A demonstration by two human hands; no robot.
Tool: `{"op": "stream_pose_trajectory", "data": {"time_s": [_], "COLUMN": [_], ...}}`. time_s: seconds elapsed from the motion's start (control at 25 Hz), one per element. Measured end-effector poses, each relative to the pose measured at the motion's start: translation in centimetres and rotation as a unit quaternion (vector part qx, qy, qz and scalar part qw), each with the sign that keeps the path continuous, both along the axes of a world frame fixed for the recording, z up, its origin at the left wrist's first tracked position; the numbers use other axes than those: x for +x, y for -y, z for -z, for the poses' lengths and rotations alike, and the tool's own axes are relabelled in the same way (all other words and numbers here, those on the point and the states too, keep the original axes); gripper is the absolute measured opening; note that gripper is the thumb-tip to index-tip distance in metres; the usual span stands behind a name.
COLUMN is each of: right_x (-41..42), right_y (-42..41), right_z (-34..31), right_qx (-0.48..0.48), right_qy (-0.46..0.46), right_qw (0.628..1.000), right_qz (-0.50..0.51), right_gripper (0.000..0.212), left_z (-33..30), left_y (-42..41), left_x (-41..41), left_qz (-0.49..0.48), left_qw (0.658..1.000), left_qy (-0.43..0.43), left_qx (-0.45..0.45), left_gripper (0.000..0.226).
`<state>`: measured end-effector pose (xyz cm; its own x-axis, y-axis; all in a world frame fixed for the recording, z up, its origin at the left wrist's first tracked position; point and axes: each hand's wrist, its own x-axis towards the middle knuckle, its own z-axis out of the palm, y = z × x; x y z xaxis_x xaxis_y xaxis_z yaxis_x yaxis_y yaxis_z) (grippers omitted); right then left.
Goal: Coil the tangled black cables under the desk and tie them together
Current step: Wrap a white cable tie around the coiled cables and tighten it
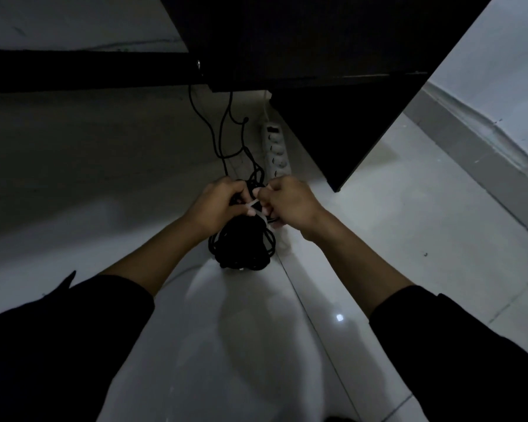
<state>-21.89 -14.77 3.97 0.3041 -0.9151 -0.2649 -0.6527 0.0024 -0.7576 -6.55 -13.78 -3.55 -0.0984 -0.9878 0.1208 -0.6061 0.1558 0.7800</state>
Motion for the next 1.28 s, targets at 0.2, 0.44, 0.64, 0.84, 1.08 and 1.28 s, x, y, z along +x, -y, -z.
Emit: {"op": "stream_pose_trajectory", "data": {"time_s": [0.2, 0.44, 0.64, 0.84, 1.08, 1.28], "right_x": [0.3, 0.5, 0.4, 0.1, -0.8, 0.8], "right_y": [0.1, -0.2, -0.1, -0.2, 0.4, -1.0], "right_z": [-0.6, -0.8, -1.0, -0.8, 3.2, 6.8], "right_qx": [-0.011, -0.022, -0.024, 0.033, 0.129, 0.262], "right_qy": [0.044, 0.054, 0.058, 0.121, 0.18, 0.16], "right_qw": [0.999, 0.998, 0.998, 0.992, 0.951, 0.926], "right_qz": [0.01, 0.003, 0.01, 0.03, 0.217, 0.22], "right_gripper": [0.034, 0.033, 0.031, 0.034, 0.033, 0.049], "left_z": [0.5, 1.8, 2.5, 2.6, 1.0, 0.3], "left_y": [-0.4, -0.6, -0.3, -0.3, -1.5, -1.8], "left_x": [0.3, 1.2, 1.5, 1.7, 0.9, 1.7], "left_qz": [-0.045, -0.078, -0.107, -0.1, -0.164, -0.09], "left_qw": [0.998, 0.994, 0.989, 0.989, 0.948, 0.924], "left_qy": [0.016, 0.019, 0.061, 0.013, -0.184, -0.13], "left_qx": [0.028, 0.071, 0.077, 0.111, 0.204, 0.347], "left_gripper": [0.017, 0.015, 0.018, 0.017, 0.072, 0.049]}}
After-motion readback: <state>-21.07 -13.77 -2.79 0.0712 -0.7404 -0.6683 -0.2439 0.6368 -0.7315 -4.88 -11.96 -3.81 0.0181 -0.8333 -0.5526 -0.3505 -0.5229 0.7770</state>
